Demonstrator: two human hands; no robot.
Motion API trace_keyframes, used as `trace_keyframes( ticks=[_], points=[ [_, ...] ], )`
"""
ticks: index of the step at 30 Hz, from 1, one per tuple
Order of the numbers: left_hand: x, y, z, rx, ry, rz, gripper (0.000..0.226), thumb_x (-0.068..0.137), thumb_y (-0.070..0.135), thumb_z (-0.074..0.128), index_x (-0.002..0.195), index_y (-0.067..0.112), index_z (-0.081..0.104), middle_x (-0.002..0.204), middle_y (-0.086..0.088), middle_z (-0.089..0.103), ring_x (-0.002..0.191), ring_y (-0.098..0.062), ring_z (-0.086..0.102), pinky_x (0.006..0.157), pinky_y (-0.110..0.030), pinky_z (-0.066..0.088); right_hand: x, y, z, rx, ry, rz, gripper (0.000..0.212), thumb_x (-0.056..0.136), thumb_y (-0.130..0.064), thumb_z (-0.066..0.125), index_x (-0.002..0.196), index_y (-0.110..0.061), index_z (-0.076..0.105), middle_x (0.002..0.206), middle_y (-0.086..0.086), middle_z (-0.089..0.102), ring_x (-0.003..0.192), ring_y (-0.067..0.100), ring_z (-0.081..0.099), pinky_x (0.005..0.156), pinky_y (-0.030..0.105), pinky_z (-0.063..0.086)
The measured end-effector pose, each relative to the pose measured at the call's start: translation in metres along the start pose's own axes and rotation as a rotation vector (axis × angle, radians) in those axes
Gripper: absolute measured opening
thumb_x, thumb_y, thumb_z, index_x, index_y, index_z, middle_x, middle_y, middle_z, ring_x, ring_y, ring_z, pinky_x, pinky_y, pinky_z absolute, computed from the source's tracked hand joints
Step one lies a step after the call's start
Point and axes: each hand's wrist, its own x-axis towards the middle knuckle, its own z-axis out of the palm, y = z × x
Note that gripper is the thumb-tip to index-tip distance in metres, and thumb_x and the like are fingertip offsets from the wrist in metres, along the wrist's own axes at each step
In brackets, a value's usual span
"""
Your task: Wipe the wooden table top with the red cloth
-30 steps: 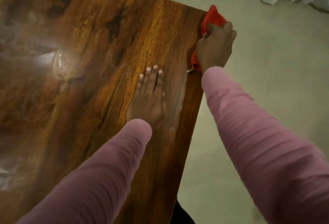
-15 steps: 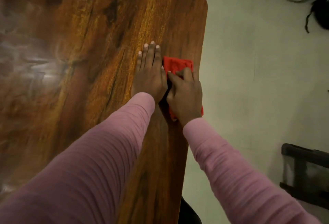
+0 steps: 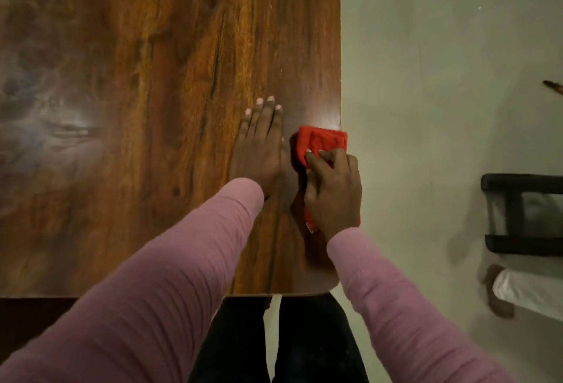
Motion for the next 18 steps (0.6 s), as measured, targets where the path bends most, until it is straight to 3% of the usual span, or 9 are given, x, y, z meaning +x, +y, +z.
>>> trace_keyframes(
  ticks=[8, 14, 16, 18],
  points=[
    [-0.118, -0.023, -0.005, -0.028, -0.059, -0.061, 0.056, 0.096, 0.025, 0.023, 0.149, 0.008, 0.021, 0.158, -0.010, 0.015, 0.147, -0.023, 0.005, 0.118, -0.035, -0.004, -0.126, -0.019, -0.003, 0.011, 0.037, 0.141, 0.037, 0.084, -0.020, 0.047, 0.115, -0.017, 0.067, 0.106, 0.007, 0.061, 0.096, 0.026, 0.051, 0.081, 0.039, 0.049],
    [-0.157, -0.037, -0.014, -0.022, -0.098, -0.128, 0.060, 0.094, 0.031, 0.016, 0.150, 0.008, 0.017, 0.159, -0.008, 0.010, 0.144, -0.016, -0.005, 0.118, -0.036, -0.003, -0.149, -0.034, -0.007, -0.044, -0.241, -0.147, 0.043, 0.081, -0.034, 0.044, 0.117, -0.021, 0.063, 0.111, 0.005, 0.062, 0.099, 0.031, 0.056, 0.083, 0.046, 0.052],
    [-0.162, -0.040, -0.020, -0.038, -0.120, -0.133, 0.060, 0.095, 0.032, 0.014, 0.151, 0.011, 0.012, 0.160, -0.005, 0.004, 0.144, -0.014, -0.010, 0.117, -0.033, -0.007, -0.144, -0.012, -0.014, -0.129, -0.200, -0.152, 0.037, 0.080, -0.019, 0.057, 0.116, -0.020, 0.062, 0.111, 0.004, 0.061, 0.097, 0.029, 0.054, 0.078, 0.044, 0.053],
    [-0.165, -0.041, -0.026, -0.036, -0.124, -0.126, 0.060, 0.095, 0.034, 0.012, 0.151, 0.013, 0.011, 0.160, -0.003, 0.001, 0.143, -0.013, -0.014, 0.116, -0.031, -0.011, -0.137, 0.005, -0.021, -0.118, -0.053, 0.003, 0.033, 0.078, -0.011, 0.060, 0.110, -0.014, 0.067, 0.107, 0.008, 0.064, 0.093, 0.029, 0.053, 0.075, 0.042, 0.053]
  ],
)
